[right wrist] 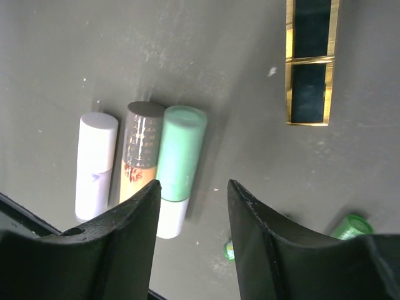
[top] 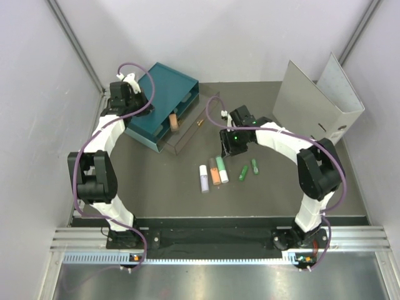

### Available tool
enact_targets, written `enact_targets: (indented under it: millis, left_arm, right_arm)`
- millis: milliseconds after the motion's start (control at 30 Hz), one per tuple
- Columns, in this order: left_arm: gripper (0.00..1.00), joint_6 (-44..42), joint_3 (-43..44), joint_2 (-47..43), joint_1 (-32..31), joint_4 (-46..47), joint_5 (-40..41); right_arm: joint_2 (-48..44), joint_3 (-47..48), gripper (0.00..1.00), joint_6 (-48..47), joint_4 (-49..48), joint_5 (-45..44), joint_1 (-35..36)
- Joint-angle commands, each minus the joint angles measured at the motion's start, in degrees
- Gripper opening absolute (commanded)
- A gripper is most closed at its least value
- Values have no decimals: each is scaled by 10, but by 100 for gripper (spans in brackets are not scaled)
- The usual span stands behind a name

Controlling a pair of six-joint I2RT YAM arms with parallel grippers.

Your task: Organize the makeup

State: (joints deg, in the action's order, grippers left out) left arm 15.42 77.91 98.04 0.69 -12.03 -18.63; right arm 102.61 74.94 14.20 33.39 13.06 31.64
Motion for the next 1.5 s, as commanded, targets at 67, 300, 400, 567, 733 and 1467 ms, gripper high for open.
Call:
enact_targets:
  millis: [67,300,400,567,733,1467]
  left_arm:
    - [0,5,-24,16,-5,-148,-4]
    - [0,-16,-30,4,-4,-169,-26]
    - [0,-16,-47,-7,-5,-156,-30]
    - [0,-7,-88,-35,-5,-120,-49]
    - [0,-17,-105,-51,-5,-118,-62]
    - [0,-20,-144,-102,-5,-101,-69]
  right_arm:
    - [23,16,46,9,-11,8,35]
    - [8,-13,47,60,-11,-34,76]
    - [12,-25,48,77,0,-76,96]
    - [22,-26,49,99,16,-149,126]
    - [32,-20,49,113,27,-170,133]
    - [-20,-15,0,129,120,-280,220]
